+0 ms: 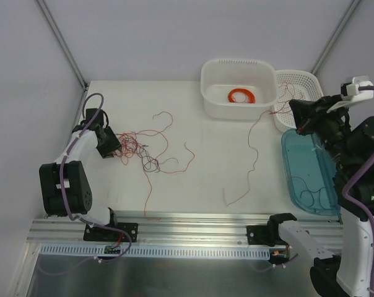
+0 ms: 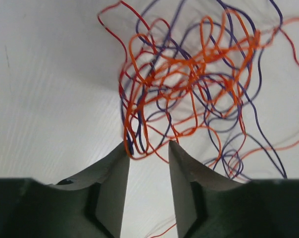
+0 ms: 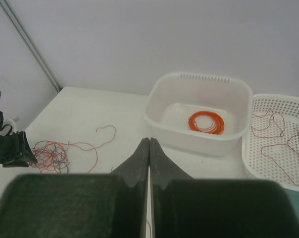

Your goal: Untangle the cables

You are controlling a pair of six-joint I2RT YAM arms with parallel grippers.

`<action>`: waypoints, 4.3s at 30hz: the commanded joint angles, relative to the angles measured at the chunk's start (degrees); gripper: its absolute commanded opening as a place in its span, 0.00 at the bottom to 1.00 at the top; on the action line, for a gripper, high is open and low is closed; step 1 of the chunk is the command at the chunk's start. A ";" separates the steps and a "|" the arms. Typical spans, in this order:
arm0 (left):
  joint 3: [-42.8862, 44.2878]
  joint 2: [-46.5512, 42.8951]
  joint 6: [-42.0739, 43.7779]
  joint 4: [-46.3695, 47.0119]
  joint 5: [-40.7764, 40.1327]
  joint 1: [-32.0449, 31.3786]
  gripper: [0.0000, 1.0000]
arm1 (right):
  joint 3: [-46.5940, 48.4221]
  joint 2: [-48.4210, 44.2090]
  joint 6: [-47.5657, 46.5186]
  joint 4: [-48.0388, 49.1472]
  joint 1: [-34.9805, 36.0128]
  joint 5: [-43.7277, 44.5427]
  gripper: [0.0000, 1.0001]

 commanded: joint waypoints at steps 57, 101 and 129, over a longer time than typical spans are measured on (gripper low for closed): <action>-12.38 -10.52 -7.31 14.61 2.17 -34.46 0.02 | -38.66 34.25 7.70 11.75 16.59 1.82 0.01; 6.61 -3.57 -20.32 30.08 19.48 -44.58 0.00 | -43.85 27.12 27.39 48.67 22.56 -25.08 0.12; 1.51 -7.25 -21.91 31.13 14.65 -44.40 0.35 | -41.31 24.49 18.36 36.73 23.88 -16.13 0.01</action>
